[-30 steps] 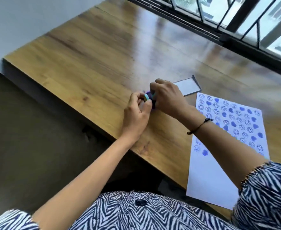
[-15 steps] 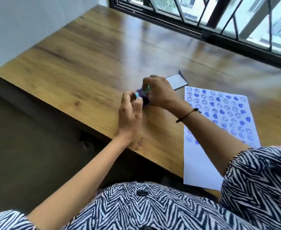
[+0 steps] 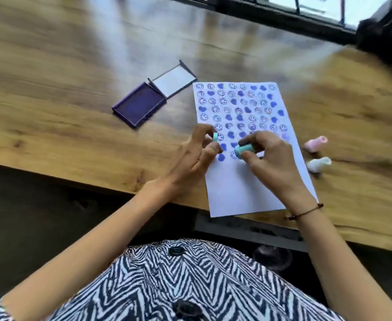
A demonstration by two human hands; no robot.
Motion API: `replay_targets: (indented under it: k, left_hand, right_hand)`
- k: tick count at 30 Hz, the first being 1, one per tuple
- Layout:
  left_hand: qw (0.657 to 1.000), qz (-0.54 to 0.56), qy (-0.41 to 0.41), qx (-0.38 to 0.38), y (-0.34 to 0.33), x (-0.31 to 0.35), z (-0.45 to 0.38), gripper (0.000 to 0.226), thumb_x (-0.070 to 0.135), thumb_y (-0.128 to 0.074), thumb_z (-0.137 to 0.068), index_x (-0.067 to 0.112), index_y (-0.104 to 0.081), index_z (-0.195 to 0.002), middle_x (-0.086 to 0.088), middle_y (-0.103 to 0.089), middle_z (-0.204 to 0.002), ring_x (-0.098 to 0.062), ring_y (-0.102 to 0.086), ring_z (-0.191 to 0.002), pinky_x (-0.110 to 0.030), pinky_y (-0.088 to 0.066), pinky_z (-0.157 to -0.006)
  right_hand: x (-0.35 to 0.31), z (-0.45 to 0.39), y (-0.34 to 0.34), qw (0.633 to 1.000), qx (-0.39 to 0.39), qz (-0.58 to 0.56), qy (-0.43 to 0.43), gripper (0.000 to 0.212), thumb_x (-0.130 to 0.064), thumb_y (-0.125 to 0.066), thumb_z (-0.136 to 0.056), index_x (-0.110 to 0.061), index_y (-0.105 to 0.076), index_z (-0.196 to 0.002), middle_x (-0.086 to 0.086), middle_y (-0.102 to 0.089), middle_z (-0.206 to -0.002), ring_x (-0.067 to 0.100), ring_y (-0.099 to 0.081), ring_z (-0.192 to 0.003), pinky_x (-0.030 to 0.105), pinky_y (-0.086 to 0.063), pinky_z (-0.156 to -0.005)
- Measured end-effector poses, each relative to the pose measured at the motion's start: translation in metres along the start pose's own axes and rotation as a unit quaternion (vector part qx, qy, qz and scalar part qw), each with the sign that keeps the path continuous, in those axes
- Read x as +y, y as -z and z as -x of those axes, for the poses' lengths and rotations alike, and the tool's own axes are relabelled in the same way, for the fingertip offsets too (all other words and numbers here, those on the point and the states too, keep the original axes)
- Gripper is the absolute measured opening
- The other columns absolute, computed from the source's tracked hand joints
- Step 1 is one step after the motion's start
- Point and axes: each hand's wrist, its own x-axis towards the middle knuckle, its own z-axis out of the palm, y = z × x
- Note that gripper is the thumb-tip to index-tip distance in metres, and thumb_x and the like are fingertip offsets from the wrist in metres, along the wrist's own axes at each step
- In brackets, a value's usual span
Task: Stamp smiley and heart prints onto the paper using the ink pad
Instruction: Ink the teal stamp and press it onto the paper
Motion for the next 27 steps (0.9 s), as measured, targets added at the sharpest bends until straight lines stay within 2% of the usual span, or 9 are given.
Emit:
replay_targets:
  k: [3, 5, 8, 13, 19, 23, 27]
  left_hand:
    - [0.999, -0.009, -0.015, -0.038, -0.006, 0.0, -0.003, 0.028, 0.042, -0.031, -0.084, 0.02, -0.036, -0.1, -0.019, -0.066, -0.087, -0.034, -0.061, -0.08, -0.045, -0.048, -0.075]
    - [0.998, -0.018, -0.017, -0.052, -0.009, -0.001, -0.004, 0.028, 0.042, -0.031, -0.085, 0.02, -0.036, -0.102, -0.023, -0.063, -0.089, -0.036, -0.059, -0.08, -0.05, -0.048, -0.077]
    - [0.998, -0.026, -0.014, -0.057, -0.01, -0.002, -0.005, 0.034, 0.043, -0.032, -0.085, 0.015, -0.038, -0.104, -0.021, -0.062, -0.093, -0.033, -0.059, -0.084, -0.048, -0.047, -0.08]
    - [0.998, -0.033, -0.007, -0.058, -0.008, -0.001, -0.004, 0.038, 0.043, -0.032, -0.084, 0.012, -0.039, -0.105, -0.02, -0.063, -0.094, -0.032, -0.059, -0.089, -0.048, -0.047, -0.082]
    - [0.997, -0.027, -0.004, -0.066, -0.006, 0.001, -0.004, 0.041, 0.042, -0.032, -0.084, 0.009, -0.039, -0.107, -0.02, -0.063, -0.097, -0.03, -0.06, -0.09, -0.048, -0.047, -0.084]
    - [0.997, -0.029, 0.002, -0.07, -0.007, 0.001, -0.005, 0.042, 0.041, -0.032, -0.084, 0.008, -0.04, -0.108, -0.02, -0.063, -0.096, -0.029, -0.06, -0.091, -0.048, -0.047, -0.084]
    - [0.997, -0.033, 0.004, -0.064, -0.008, 0.0, -0.005, 0.041, 0.041, -0.032, -0.084, 0.009, -0.04, -0.108, -0.018, -0.063, -0.097, -0.027, -0.061, -0.092, -0.045, -0.048, -0.085]
  right_hand:
    - [0.006, 0.001, 0.004, 0.997, 0.026, 0.068, 0.012, 0.014, -0.001, -0.063, -0.075, -0.004, -0.065, -0.088, 0.017, -0.065, -0.092, 0.03, -0.059, -0.086, 0.04, -0.046, -0.079]
    - [0.01, 0.0, 0.006, 0.995, 0.025, 0.098, 0.015, 0.015, 0.001, -0.061, -0.075, -0.002, -0.064, -0.089, 0.018, -0.063, -0.093, 0.032, -0.057, -0.086, 0.035, -0.041, -0.079]
    - [0.011, 0.0, 0.005, 0.991, 0.02, 0.13, 0.023, 0.016, 0.001, -0.058, -0.075, -0.003, -0.062, -0.09, 0.019, -0.061, -0.095, 0.033, -0.056, -0.089, 0.033, -0.038, -0.078]
    - [0.011, -0.003, 0.001, 0.983, 0.02, 0.182, 0.035, 0.017, -0.003, -0.054, -0.077, -0.003, -0.06, -0.093, 0.02, -0.06, -0.097, 0.037, -0.057, -0.087, 0.04, -0.043, -0.075]
    - [0.013, -0.006, -0.005, 0.967, 0.01, 0.25, 0.044, 0.014, -0.009, -0.056, -0.08, -0.006, -0.058, -0.094, 0.017, -0.059, -0.099, 0.039, -0.058, -0.086, 0.039, -0.043, -0.067]
    - [0.011, -0.006, -0.01, 0.953, -0.002, 0.296, 0.062, 0.013, 0.001, -0.052, -0.078, -0.004, -0.055, -0.09, 0.016, -0.056, -0.094, 0.039, -0.055, -0.082, 0.034, -0.035, -0.057]
    - [0.007, -0.011, -0.009, 0.951, -0.023, 0.301, 0.061, 0.014, 0.004, -0.051, -0.073, -0.004, -0.053, -0.085, 0.015, -0.055, -0.089, 0.038, -0.055, -0.08, 0.032, -0.032, -0.055]
